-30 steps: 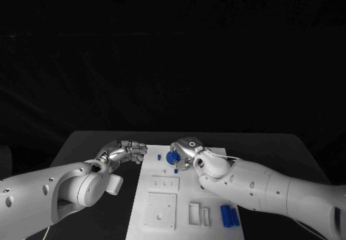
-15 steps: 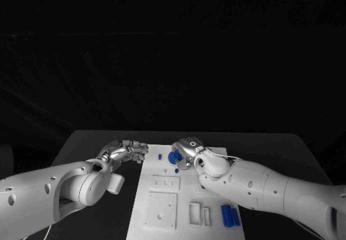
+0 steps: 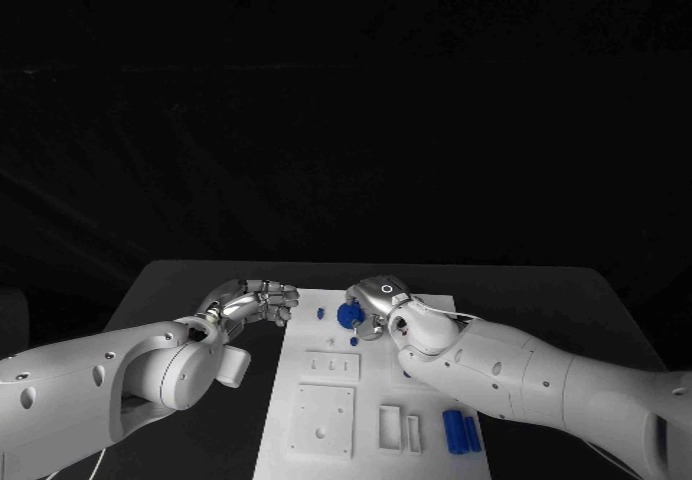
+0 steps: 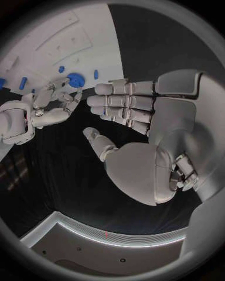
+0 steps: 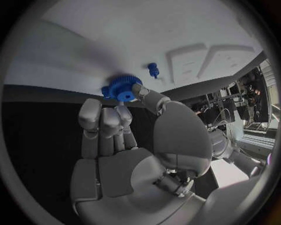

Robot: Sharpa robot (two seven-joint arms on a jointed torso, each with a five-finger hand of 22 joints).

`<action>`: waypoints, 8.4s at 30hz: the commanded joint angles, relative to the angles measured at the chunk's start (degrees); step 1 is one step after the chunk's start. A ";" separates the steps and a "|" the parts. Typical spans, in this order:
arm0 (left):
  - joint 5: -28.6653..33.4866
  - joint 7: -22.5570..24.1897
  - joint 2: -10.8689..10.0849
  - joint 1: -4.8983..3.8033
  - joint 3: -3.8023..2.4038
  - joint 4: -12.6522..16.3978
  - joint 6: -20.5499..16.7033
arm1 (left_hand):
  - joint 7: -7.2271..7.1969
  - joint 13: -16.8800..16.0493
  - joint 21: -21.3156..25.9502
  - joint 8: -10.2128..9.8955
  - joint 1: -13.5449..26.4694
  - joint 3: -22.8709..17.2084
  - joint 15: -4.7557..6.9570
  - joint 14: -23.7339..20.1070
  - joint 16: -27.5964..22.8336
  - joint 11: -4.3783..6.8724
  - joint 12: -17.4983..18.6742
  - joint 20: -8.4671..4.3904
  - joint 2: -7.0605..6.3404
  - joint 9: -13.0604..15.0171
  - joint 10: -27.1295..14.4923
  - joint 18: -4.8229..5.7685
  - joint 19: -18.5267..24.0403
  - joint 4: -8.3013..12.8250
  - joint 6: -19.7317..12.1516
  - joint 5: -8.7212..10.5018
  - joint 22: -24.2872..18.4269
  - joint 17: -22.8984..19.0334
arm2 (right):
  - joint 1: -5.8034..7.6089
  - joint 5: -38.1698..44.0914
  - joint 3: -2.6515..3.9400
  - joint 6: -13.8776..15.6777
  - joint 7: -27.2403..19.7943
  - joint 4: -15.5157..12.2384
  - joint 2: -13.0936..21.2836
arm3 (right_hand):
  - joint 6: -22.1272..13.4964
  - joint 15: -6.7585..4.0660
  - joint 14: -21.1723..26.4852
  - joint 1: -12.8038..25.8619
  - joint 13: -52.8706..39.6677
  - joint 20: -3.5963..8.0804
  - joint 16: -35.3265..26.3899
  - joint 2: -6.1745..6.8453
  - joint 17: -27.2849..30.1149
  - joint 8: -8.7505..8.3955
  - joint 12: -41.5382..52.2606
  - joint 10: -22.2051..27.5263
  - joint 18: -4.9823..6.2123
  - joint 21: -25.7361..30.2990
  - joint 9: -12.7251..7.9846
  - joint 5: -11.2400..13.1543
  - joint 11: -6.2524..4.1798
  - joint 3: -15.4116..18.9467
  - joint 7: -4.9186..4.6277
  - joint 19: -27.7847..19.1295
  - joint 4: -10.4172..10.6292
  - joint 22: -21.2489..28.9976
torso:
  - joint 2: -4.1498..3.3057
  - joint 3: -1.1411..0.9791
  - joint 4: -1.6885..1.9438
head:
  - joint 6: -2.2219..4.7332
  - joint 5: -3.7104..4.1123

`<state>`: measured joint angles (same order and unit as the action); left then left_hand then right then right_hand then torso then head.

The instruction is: Assemble the parts on the task board

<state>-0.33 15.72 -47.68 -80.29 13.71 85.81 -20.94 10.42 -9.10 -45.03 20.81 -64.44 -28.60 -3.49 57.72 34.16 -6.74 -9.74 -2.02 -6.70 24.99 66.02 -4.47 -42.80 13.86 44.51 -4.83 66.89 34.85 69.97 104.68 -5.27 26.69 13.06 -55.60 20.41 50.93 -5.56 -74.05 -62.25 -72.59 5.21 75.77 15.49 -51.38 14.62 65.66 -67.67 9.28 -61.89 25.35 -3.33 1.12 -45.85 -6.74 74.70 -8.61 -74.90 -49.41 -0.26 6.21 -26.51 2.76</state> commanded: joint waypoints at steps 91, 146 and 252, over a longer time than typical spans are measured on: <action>0.69 1.19 1.13 1.86 0.00 -4.11 2.33 | 0.17 -0.32 -0.68 -0.36 1.00 -0.23 0.10 -0.41 -0.18 0.00 0.25 -0.24 0.13 0.32 0.37 -0.62 0.25 0.49 0.36 0.32 -0.41 -0.11 | -1.83 -33.45 3.82 -4.84 -21.78 -1.30 19.79 | -1.55 1.12 -0.02 1.31 1.90 0.57 -2.22 -1.91 -2.47 0.66 -0.69 3.22 5.72 0.39 0.29 -1.63 0.80 6.99 -1.72 -1.45 -4.65 -0.90 | 3.02 -2.30 -4.24 | -1.02 -0.74; 0.11 0.91 -0.35 1.94 -0.23 -1.77 2.39 | 0.20 -0.34 -0.79 -0.47 1.06 -0.29 0.09 -0.45 -0.18 -0.06 0.38 -0.23 0.16 0.37 0.27 -0.62 0.34 0.67 0.29 0.32 -0.53 -0.13 | -4.15 -34.78 3.78 -7.56 -23.10 4.85 15.38 | 1.14 0.19 0.13 0.43 1.91 0.09 -2.62 -6.17 -3.22 2.01 0.08 3.35 5.72 -0.07 0.57 0.51 -0.18 6.13 -0.68 -2.53 -4.70 -1.10 | 1.64 -2.63 -3.11 | -2.83 -0.52; -19.79 -25.49 7.65 -0.10 -0.17 -5.60 10.64 | -5.21 -17.80 -13.09 -1.77 14.44 4.02 9.51 8.85 20.75 7.98 -21.18 -8.12 -0.44 0.95 12.53 -1.54 -8.04 -11.31 10.41 1.94 0.99 8.92 | 1.25 -17.38 3.49 -10.74 0.31 -22.92 8.91 | 7.88 -1.77 -0.11 0.68 1.65 0.36 -3.00 -9.43 -4.06 5.33 0.98 2.01 5.72 -0.60 2.49 0.48 -2.28 1.41 1.53 -2.33 -5.82 -0.67 | 4.54 -1.67 -3.99 | -3.07 -2.82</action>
<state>-19.49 -9.43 -40.17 -80.31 13.57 80.04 -11.47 5.20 -26.87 -57.90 19.09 -49.83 -24.74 6.11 66.92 54.80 1.23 -30.57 -6.86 -7.60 25.86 78.92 -6.67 -51.31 2.72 54.44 -3.05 67.81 43.83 71.30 86.48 -1.75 17.07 13.18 -78.37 29.45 56.63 -6.96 -73.99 -61.48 -71.00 5.19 72.95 6.45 -55.38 19.14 66.56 -65.63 9.10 -62.33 26.69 -3.04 -0.93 -44.20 -3.61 72.45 -14.40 -74.91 -44.90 -1.93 2.24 -29.54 -0.04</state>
